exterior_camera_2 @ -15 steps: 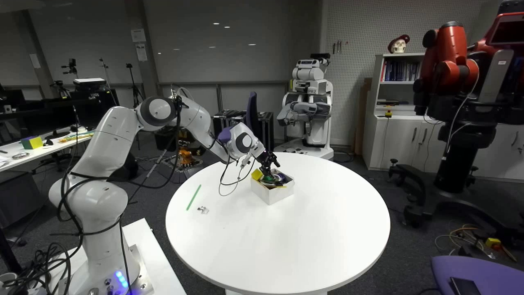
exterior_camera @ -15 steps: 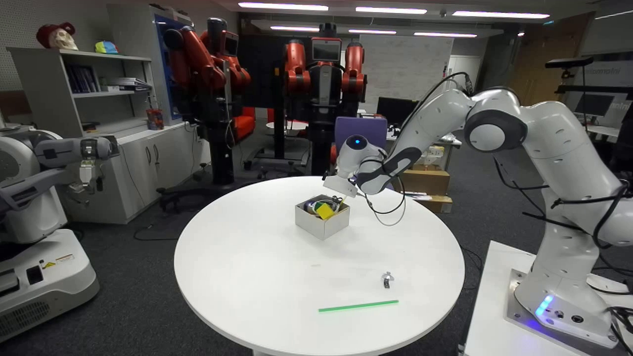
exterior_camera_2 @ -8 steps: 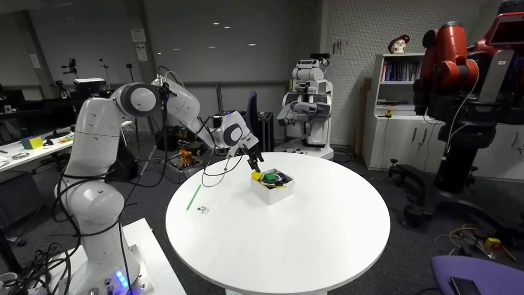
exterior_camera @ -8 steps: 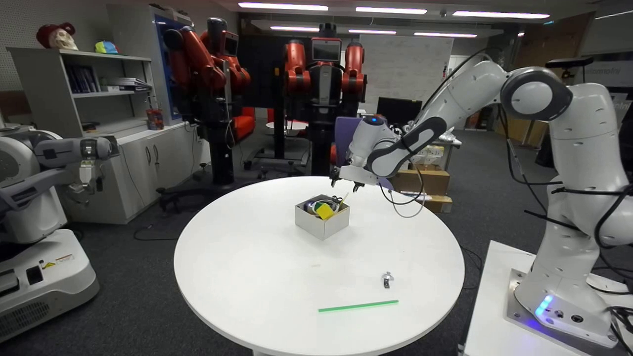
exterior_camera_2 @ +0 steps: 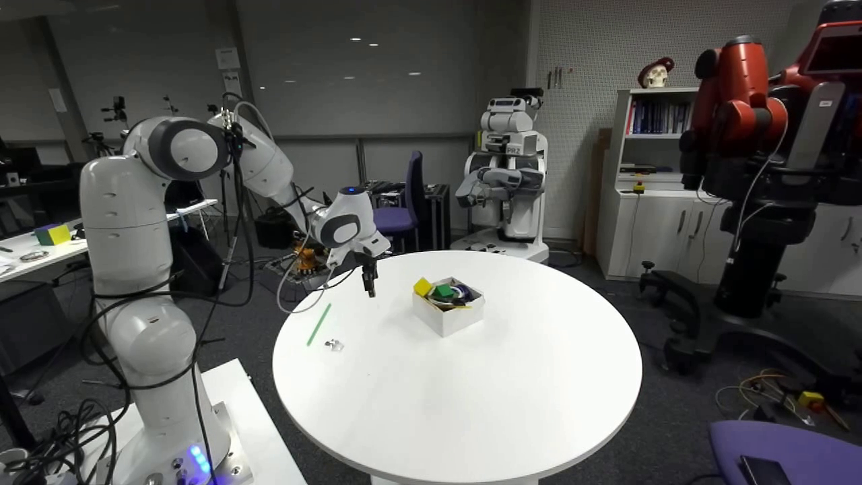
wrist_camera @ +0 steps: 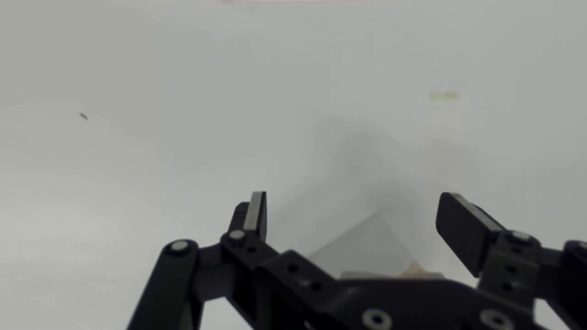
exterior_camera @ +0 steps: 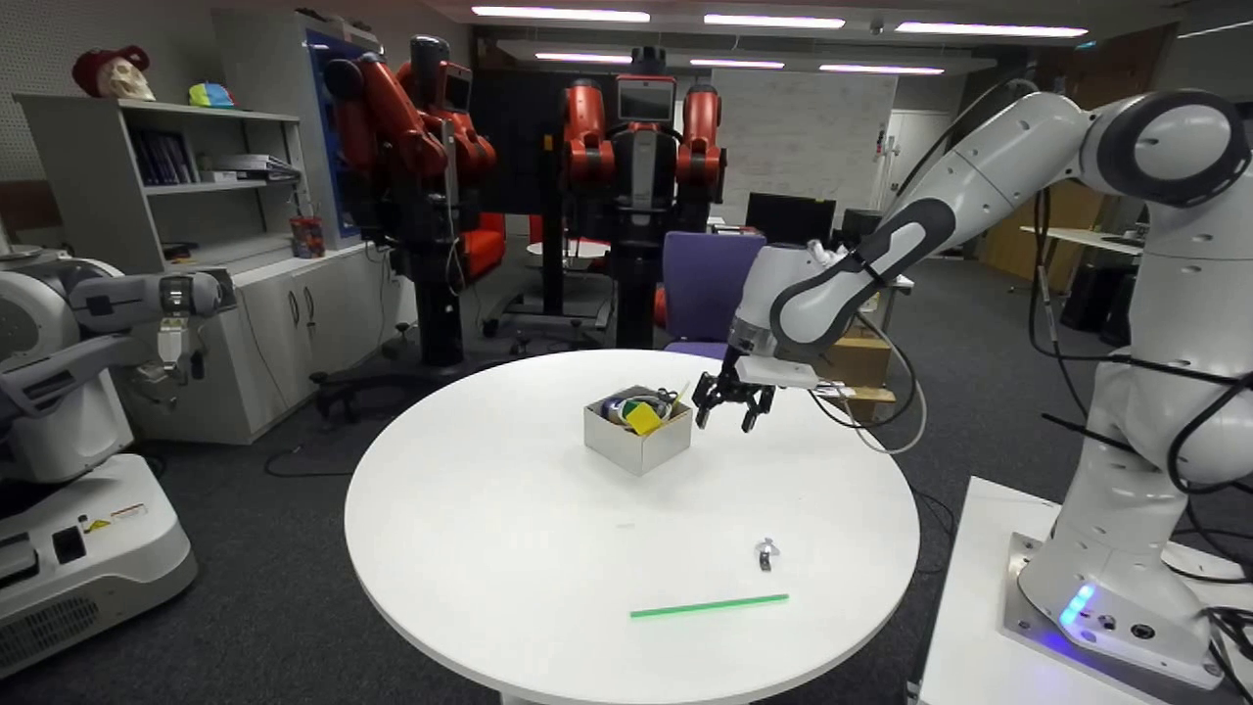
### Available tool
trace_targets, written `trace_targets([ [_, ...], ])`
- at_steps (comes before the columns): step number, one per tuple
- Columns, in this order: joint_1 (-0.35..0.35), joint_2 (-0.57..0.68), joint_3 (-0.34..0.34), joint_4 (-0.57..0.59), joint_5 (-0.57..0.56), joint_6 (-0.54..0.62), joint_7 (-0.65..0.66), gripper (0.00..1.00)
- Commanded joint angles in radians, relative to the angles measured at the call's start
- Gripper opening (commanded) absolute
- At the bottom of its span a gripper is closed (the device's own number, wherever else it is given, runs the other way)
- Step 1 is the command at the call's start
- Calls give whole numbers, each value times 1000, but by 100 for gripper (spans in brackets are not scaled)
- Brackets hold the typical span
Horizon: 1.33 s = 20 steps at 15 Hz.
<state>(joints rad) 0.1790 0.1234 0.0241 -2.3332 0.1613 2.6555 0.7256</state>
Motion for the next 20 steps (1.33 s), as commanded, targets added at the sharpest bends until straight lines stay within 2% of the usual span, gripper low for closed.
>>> trace_targets([
  [1,-34,-74,77,-130,207,-76,-232,100],
  [5,-25,-31,87,-169,258,-79,-276,100],
  [11,-11,87,94,-170,230,-24,-271,100],
  [20,65,249,84,-180,152,241,-234,100],
])
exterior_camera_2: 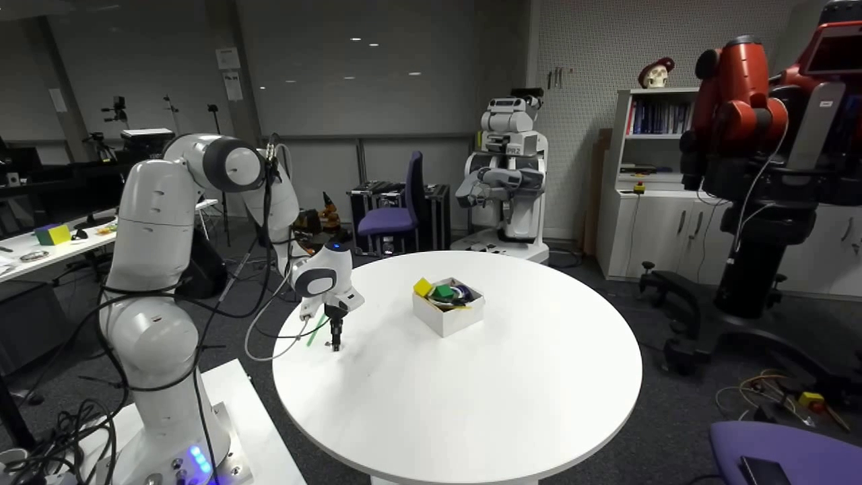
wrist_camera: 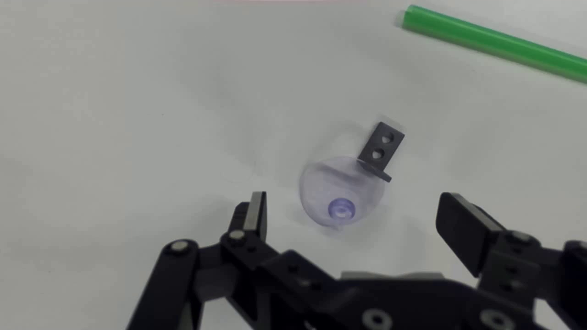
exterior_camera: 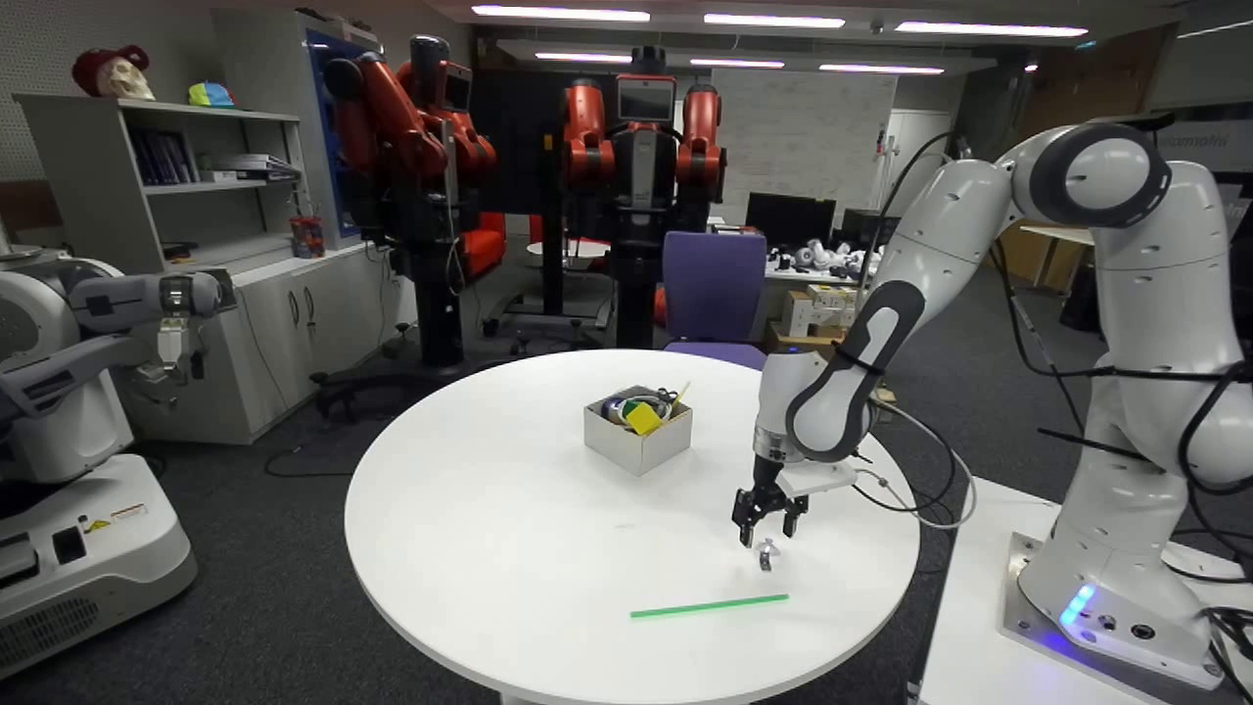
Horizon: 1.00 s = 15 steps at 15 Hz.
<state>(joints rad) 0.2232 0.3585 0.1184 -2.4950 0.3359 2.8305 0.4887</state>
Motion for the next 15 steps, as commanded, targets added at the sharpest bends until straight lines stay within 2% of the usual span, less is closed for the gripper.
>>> trace_targets([
  [1,26,25,-11,-17,-24,84,2,100],
  [3,38,38,-15,-16,-27,101,4,99],
  [5,50,47,-20,-15,-30,113,6,75],
  [15,68,3,-33,-28,-29,134,9,1],
])
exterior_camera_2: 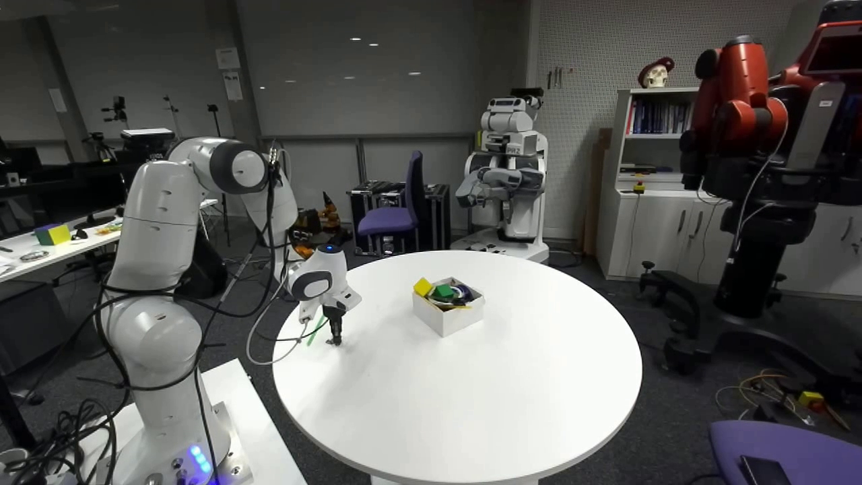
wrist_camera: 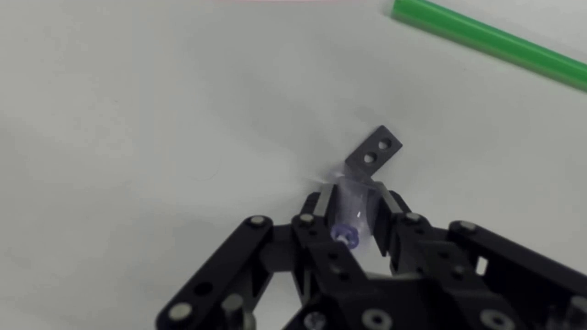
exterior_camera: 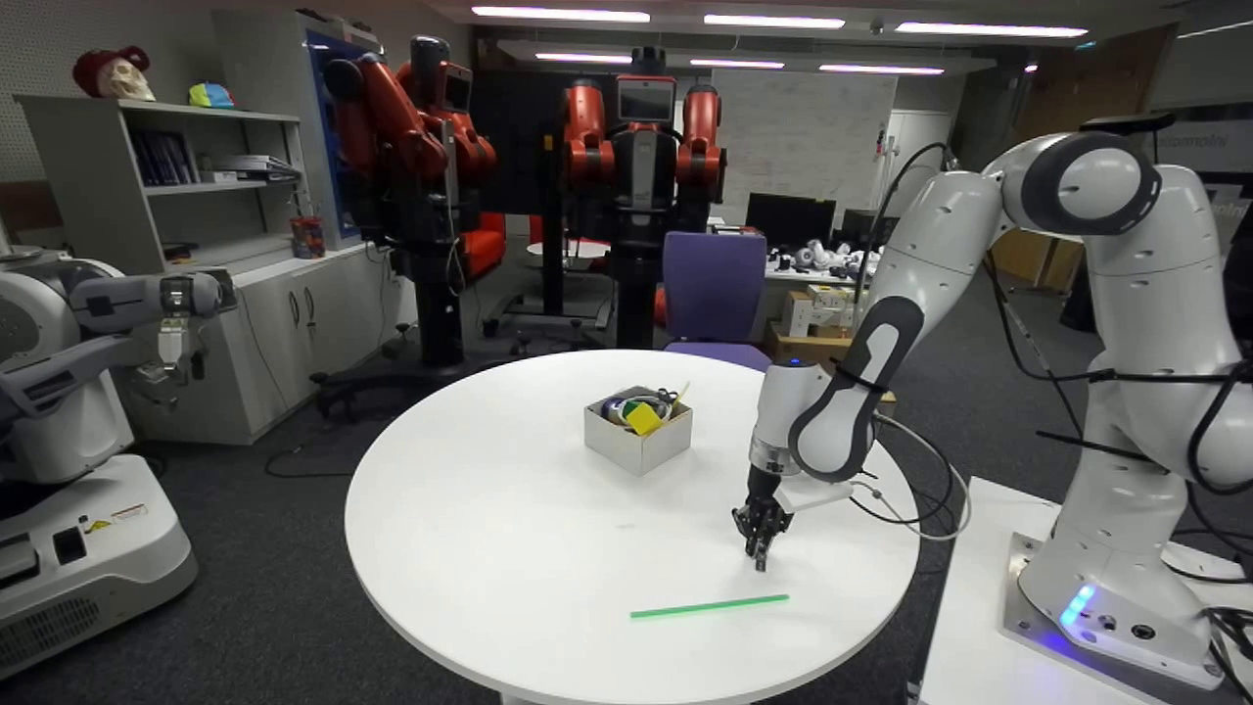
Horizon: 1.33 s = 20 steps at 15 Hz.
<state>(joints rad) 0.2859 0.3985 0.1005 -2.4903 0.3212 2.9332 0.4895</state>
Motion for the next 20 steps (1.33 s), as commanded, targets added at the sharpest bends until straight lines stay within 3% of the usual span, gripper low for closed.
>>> trace_targets([
  [1,-3,-51,-11,-37,-8,38,5,1],
  [5,-25,-117,-27,-53,10,89,6,0],
  [8,-18,-170,-85,-40,-7,128,30,0],
  [13,56,-205,-273,61,-106,114,115,0],
  [17,147,-141,-456,239,-261,43,292,0],
  [20,202,-79,-533,380,-341,-56,422,0],
])
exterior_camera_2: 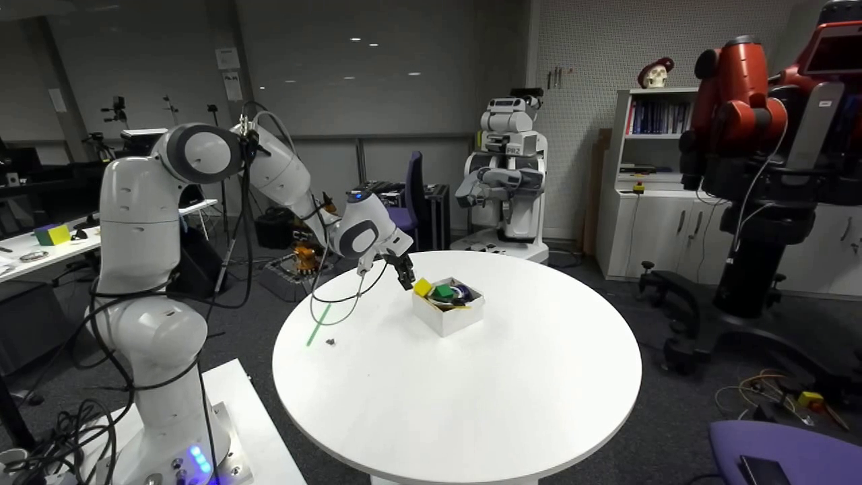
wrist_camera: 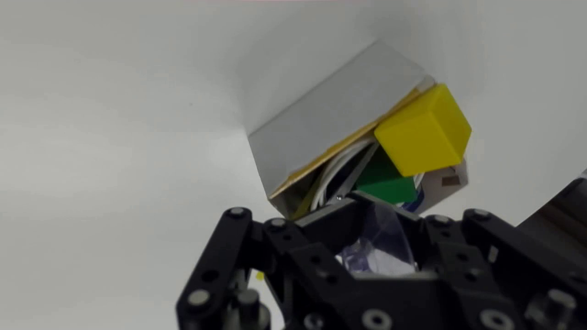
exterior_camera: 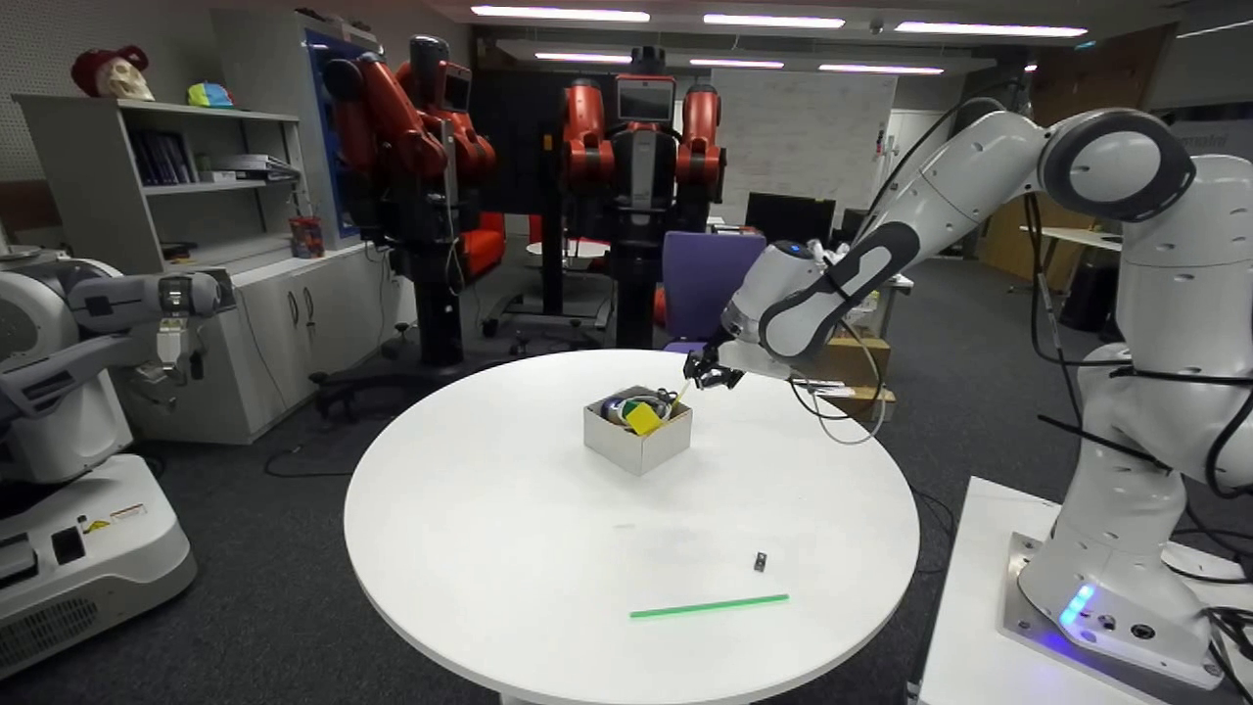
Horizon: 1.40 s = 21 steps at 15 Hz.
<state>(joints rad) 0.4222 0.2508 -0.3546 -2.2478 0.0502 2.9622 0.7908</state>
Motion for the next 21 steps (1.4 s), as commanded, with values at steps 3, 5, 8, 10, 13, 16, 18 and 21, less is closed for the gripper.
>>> trace_targets([
  [3,106,151,-111,261,-109,-164,219,0],
  [5,54,203,-55,333,-176,-202,303,0],
  [8,33,290,-39,434,-227,-247,383,0],
  [10,18,342,-39,491,-254,-267,420,0],
  [13,-10,409,-27,559,-257,-291,435,26],
  [16,-11,442,-36,596,-267,-300,450,37],
  [18,-10,447,-38,606,-270,-299,453,54],
  [21,-7,448,-39,612,-271,-298,455,74],
])
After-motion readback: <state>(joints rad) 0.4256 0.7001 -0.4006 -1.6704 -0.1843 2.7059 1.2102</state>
